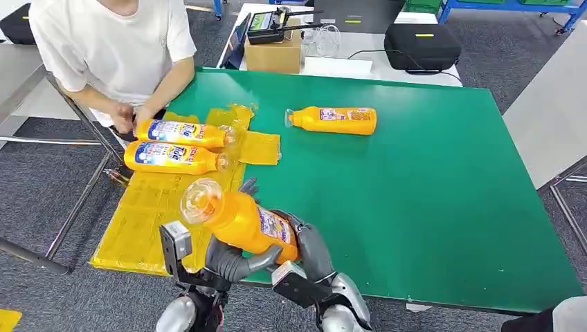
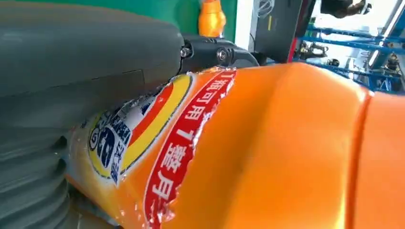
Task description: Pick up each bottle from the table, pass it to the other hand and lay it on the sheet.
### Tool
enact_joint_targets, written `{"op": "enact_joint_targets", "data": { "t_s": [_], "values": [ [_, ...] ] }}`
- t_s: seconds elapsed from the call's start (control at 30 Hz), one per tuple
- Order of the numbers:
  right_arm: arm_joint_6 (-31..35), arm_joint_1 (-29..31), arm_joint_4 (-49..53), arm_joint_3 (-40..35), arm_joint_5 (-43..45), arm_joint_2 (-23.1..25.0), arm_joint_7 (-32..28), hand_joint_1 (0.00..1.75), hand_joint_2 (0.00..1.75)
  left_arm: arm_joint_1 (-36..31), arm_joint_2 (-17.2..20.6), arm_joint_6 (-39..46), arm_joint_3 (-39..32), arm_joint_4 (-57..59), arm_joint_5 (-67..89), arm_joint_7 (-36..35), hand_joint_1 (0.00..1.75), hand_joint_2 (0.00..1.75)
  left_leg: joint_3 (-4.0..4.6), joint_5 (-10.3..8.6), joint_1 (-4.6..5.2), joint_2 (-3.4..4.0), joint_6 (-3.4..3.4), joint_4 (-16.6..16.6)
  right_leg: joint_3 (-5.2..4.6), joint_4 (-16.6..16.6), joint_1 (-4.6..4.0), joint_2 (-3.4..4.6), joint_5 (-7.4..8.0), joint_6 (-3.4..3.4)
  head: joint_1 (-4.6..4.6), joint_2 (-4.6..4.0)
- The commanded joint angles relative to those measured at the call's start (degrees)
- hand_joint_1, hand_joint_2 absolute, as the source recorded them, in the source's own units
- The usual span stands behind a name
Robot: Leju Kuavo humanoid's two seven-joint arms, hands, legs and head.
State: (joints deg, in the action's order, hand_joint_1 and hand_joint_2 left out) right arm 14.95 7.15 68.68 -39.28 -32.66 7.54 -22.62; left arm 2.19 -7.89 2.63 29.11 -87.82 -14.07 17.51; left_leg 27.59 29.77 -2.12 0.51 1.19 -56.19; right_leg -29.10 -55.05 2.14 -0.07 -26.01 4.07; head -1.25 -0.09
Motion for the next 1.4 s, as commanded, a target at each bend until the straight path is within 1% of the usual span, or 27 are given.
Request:
{"op": "enact_joint_targets", "data": {
  "t_s": [0.03,0.07,0.1,0.13,0.17,0.4,0.5,0.57,0.7,0.77,0.83,0.87,0.9,0.93,0.97,1.0,1.03,1.07,1.1,1.13,1.17,1.2,1.23,1.27,1.33,1.37,1.4],
  "values": [
    [0.86,4.0,-5.59,-2.76,1.29,-0.47,0.85,0.0,1.75,-2.35,-0.34,-4.42,-0.81,4.06,-7.29,-2.14,1.75,1.75,-0.17,0.0,0.01,-0.04,-0.15,0.14,0.16,0.13,-0.04,0.0,0.0,-0.21,-0.02,0.0],
    [1.48,3.88,-5.5,-2.42,1.59,-0.19,1.06,0.0,1.75,-1.82,-0.95,-4.89,-1.35,3.88,-9.03,-3.14,1.75,1.75,-0.21,-0.01,0.01,-0.03,-0.19,0.18,0.19,0.17,-0.05,0.01,0.01,-0.26,-0.02,0.0],
    [1.57,3.86,-5.45,-2.47,1.6,-0.05,1.12,0.0,0.0,-1.57,-1.23,-5.03,-1.39,3.74,-9.71,-3.52,1.75,1.75,-0.13,0.01,0.0,-0.01,-0.15,0.11,0.12,0.11,-0.04,0.02,0.01,-0.19,0.02,0.0],
    [2.02,3.85,-5.26,-2.49,1.56,-0.03,1.06,0.0,0.0,-1.32,-1.45,-5.52,-1.57,3.59,-11.33,-4.73,1.75,1.75,-0.21,0.0,0.01,-0.01,-0.21,0.18,0.2,0.18,-0.06,0.03,0.02,-0.28,-0.02,0.0],
    [2.87,3.78,-5.32,-2.19,1.77,0.29,0.94,0.0,0.0,-1.17,-1.84,-6.47,-2.36,3.52,-14.32,-5.54,1.75,1.75,-0.11,0.0,0.02,0.02,-0.14,0.1,0.09,0.09,-0.03,0.06,0.01,-0.19,-0.02,0.0],
    [3.27,3.59,-5.37,-1.94,4.92,1.11,-1.56,0.0,0.0,-2.68,-2.64,-7.28,-6.44,3.54,-19.91,-5.1,1.75,1.75,-0.06,0.0,0.0,-0.04,-0.12,0.07,0.07,0.07,-0.04,-0.01,0.0,-0.17,0.0,0.0],
    [5.46,2.79,-5.05,-1.43,5.53,0.97,-2.88,0.0,0.0,-4.91,-1.8,-2.76,-7.74,5.26,-15.46,-3.83,1.75,1.75,-0.12,-0.02,0.01,-0.07,-0.16,0.12,0.12,0.11,-0.04,-0.04,0.0,-0.22,0.0,0.0],
    [9.1,1.44,-3.88,0.15,6.18,1.34,-4.67,0.0,0.0,-6.3,-1.17,0.82,-8.29,6.17,-11.47,-2.1,1.75,1.75,-0.1,-0.03,0.02,-0.11,-0.13,0.11,0.11,0.09,-0.02,-0.08,0.0,-0.17,-0.02,0.0],
    [9.1,1.41,-3.85,0.14,6.19,1.3,-4.68,0.0,0.0,-6.49,-1.07,0.79,-8.43,6.16,-11.5,-2.09,1.75,1.75,-0.14,-0.03,0.02,-0.1,-0.17,0.15,0.14,0.12,-0.03,-0.06,0.0,-0.23,0.0,0.0],
    [13.51,-0.19,-1.49,2.64,8.1,2.03,-6.77,0.0,0.0,-8.32,0.65,12.12,-6.89,8.12,2.25,1.58,1.75,1.75,-0.08,-0.02,0.01,-0.11,-0.12,0.1,0.1,0.08,-0.03,-0.08,-0.01,-0.17,0.0,0.0],
    [17.32,-1.76,1.97,4.89,9.98,2.15,-8.65,0.0,0.0,-10.59,2.37,18.24,-7.07,11.59,11.25,2.27,1.75,1.75,-0.11,-0.05,0.01,-0.22,-0.15,0.15,0.16,0.13,-0.04,-0.18,-0.02,-0.25,0.0,0.0],
    [18.75,-2.57,4.34,5.76,10.44,1.99,-9.76,0.0,0.0,-11.73,2.86,23.48,-7.5,14.11,19.89,3.38,1.75,1.75,-0.09,-0.04,0.02,-0.2,-0.11,0.11,0.13,0.08,-0.02,-0.17,-0.03,-0.18,0.0,0.0],
    [20.32,-3.0,5.53,6.31,10.41,2.12,-11.15,0.0,0.0,-12.43,3.18,25.39,-7.57,15.49,23.93,3.31,1.75,1.75,-0.05,-0.04,0.02,-0.15,-0.07,0.07,0.06,0.04,0.0,-0.12,-0.02,-0.13,0.0,0.0],
    [22.56,-3.52,7.14,6.98,9.97,2.27,-12.46,0.0,0.0,-14.04,4.0,29.1,-7.37,18.42,32.51,2.0,1.75,1.75,-0.13,-0.07,0.03,-0.21,-0.15,0.16,0.15,0.1,-0.02,-0.16,-0.01,-0.25,0.0,0.0],
    [24.04,-4.13,8.7,7.74,10.45,2.63,-13.1,0.0,0.0,-15.64,4.43,31.32,-7.58,21.47,39.49,0.16,1.75,1.75,-0.07,-0.05,0.02,-0.17,-0.09,0.09,0.09,0.05,-0.01,-0.14,-0.01,-0.15,-0.02,0.0],
    [24.58,-4.33,9.34,8.0,10.98,2.82,-13.61,0.0,0.0,-16.67,4.83,33.17,-7.45,23.51,45.51,-1.45,1.75,1.75,-0.12,-0.08,0.02,-0.25,-0.15,0.16,0.16,0.12,-0.04,-0.21,0.0,-0.27,-0.02,0.0],
    [25.05,-4.65,10.22,8.49,11.31,3.26,-14.68,0.0,0.0,-18.65,5.6,35.58,-6.99,27.56,55.37,-5.34,1.75,1.75,-0.1,-0.09,0.04,-0.26,-0.14,0.14,0.14,0.1,-0.02,-0.22,-0.01,-0.24,0.0,0.0],
    [25.01,-4.58,10.46,8.25,11.79,3.42,-14.73,0.0,0.0,-20.04,5.86,35.25,-6.97,29.9,59.74,-7.63,1.75,1.75,-0.09,-0.07,0.03,-0.2,-0.11,0.12,0.1,0.07,-0.01,-0.16,0.0,-0.18,0.0,0.0],
    [25.03,-4.56,10.57,8.09,11.81,3.36,-14.72,0.0,0.0,-20.45,5.67,34.9,-7.26,31.01,59.85,-7.38,1.75,1.75,-0.08,-0.05,0.04,-0.17,-0.09,0.09,0.1,0.05,0.01,-0.14,-0.01,-0.14,-0.02,0.0],
    [24.75,-4.33,10.52,7.46,12.3,3.26,-14.82,0.0,0.0,-22.06,5.65,35.69,-7.4,34.76,65.51,-9.76,1.75,1.75,-0.13,-0.08,0.02,-0.2,-0.15,0.15,0.15,0.12,-0.03,-0.16,0.02,-0.23,0.0,0.0],
    [24.57,-3.99,10.18,6.63,12.15,3.06,-15.0,0.0,0.0,-23.48,4.85,29.64,-8.49,37.39,63.14,-11.01,1.75,1.75,-0.07,-0.04,0.02,-0.14,-0.08,0.06,0.09,0.04,-0.01,-0.11,0.0,-0.12,0.0,0.0],
    [24.55,-3.99,10.09,6.51,12.13,3.09,-15.02,0.0,0.0,-23.72,4.87,29.39,-8.61,37.72,63.09,-11.02,1.75,1.75,-0.13,-0.09,0.01,-0.19,-0.18,0.15,0.17,0.14,-0.05,-0.15,0.03,-0.26,0.0,0.0],
    [24.36,-3.73,9.78,5.87,11.99,2.95,-15.25,0.0,0.0,-26.09,5.83,29.31,-6.73,41.72,68.69,-14.02,1.75,1.75,-0.11,-0.07,0.0,-0.12,-0.15,0.12,0.13,0.1,-0.05,-0.09,0.03,-0.23,0.0,0.0],
    [24.01,-3.52,9.55,5.44,11.99,2.82,-15.4,0.0,0.0,-28.12,5.96,25.96,-6.56,45.59,70.87,-16.67,1.75,1.75,-0.08,-0.05,0.0,-0.08,-0.09,0.07,0.08,0.05,-0.03,-0.07,0.01,-0.15,0.0,0.0],
    [23.91,-3.5,9.44,5.32,11.98,2.81,-15.45,0.0,0.0,-29.12,6.25,24.73,-6.87,47.33,70.92,-17.09,1.75,1.75,-0.13,-0.09,0.0,-0.2,-0.14,0.13,0.16,0.1,-0.05,-0.16,0.01,-0.24,-0.02,0.0],
    [23.15,-3.48,9.35,5.25,12.2,2.82,-15.56,0.0,0.0,-30.99,6.5,21.74,-7.44,50.74,72.65,-19.35,1.75,1.75,-0.12,-0.05,-0.02,-0.12,-0.11,0.09,0.13,0.08,-0.07,-0.08,0.01,-0.2,0.0,0.0],
    [23.14,-3.48,9.35,5.25,12.2,2.83,-15.56,0.0,0.0,-31.11,6.79,21.53,-7.6,50.85,72.52,-19.22,1.75,1.75,-0.19,-0.06,-0.03,-0.14,-0.16,0.16,0.2,0.14,-0.09,-0.1,0.01,-0.28,0.0,0.02]
  ]
}}
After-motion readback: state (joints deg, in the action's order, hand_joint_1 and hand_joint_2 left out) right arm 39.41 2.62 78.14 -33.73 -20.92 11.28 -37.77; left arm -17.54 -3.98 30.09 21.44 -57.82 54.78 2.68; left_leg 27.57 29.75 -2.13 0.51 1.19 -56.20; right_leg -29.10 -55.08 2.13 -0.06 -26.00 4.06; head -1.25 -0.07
